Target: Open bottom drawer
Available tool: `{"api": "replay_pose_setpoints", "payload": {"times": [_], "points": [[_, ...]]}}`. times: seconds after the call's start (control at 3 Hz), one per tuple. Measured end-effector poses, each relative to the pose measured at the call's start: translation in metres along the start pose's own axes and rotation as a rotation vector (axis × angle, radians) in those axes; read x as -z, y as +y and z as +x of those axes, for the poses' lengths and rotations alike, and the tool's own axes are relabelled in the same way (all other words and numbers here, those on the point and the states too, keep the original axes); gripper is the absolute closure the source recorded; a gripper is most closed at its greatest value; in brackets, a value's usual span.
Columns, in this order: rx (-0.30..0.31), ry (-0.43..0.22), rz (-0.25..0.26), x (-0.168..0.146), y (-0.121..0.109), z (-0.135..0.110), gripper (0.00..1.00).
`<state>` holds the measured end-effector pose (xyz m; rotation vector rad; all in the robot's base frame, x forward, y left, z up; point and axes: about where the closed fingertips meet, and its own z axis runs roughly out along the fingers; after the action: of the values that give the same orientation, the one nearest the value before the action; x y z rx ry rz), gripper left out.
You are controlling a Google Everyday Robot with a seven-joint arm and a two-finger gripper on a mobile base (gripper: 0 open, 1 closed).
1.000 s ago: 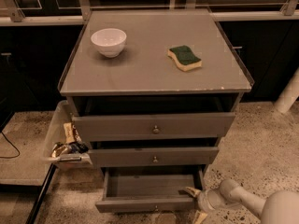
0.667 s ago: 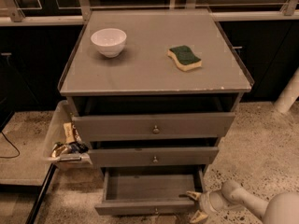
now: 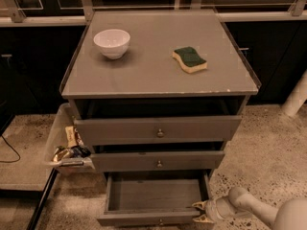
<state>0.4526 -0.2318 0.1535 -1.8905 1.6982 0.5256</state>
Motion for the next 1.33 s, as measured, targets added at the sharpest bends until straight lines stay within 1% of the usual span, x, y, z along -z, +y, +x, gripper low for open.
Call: {"api": "replay_pose_setpoints", "payload": {"times": [0.33, 1.33], "points": [[0.0, 0.0, 0.0, 0.0, 0.0, 0.0, 0.74], [0.0, 0.0, 0.0, -0.0001, 0.0001, 0.0, 0.05]]}}
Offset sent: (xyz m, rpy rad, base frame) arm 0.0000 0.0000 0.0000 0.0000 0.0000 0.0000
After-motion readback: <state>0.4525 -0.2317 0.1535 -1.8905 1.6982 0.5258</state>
